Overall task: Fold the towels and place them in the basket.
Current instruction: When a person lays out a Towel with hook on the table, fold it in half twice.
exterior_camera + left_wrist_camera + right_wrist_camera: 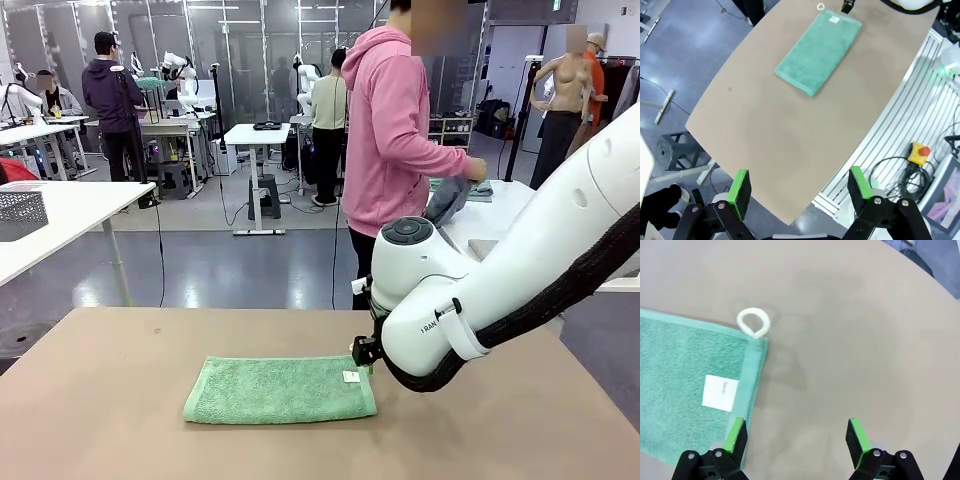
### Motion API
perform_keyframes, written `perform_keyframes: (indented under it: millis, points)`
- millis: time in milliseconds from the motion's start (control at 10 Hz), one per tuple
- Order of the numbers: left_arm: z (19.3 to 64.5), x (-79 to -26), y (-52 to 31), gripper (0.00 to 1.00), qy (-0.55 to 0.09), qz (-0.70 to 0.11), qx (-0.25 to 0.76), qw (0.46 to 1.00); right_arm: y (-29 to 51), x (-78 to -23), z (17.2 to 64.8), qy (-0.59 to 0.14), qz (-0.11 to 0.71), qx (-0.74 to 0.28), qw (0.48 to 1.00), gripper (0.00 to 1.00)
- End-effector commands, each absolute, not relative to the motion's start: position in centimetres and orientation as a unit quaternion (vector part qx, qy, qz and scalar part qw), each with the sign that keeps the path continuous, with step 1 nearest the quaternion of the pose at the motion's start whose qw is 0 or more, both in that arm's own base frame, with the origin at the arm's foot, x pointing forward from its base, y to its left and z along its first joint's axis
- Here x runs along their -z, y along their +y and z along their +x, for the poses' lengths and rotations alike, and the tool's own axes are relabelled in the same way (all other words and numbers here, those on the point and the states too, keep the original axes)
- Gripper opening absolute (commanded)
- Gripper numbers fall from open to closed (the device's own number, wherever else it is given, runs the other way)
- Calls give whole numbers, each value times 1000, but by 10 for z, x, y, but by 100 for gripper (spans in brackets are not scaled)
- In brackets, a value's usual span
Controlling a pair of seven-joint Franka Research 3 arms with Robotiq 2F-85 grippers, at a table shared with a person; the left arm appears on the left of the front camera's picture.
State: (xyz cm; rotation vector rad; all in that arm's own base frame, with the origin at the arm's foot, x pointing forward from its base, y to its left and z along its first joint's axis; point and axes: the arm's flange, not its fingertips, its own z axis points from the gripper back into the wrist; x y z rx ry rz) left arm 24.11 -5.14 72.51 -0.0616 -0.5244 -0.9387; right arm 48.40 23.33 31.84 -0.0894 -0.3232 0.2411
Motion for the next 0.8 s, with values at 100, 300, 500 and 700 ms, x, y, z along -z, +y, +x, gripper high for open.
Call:
perform_keyframes:
  millis: [100,300,500,700]
  points:
    - [240,-723,-50,97,-252,-24,442,861,241,-301,493,-168,6,-73,983,100]
    - [240,-723,-50,97,-252,-24,442,861,244,-297,492,-171,33,-77,982,100]
    - [240,-723,-50,97,-252,-24,442,861,250,-301,484,-174,40,-93,979,100]
    - [240,-723,-50,97,-252,-24,442,861,254,-290,492,-154,43,-93,983,100]
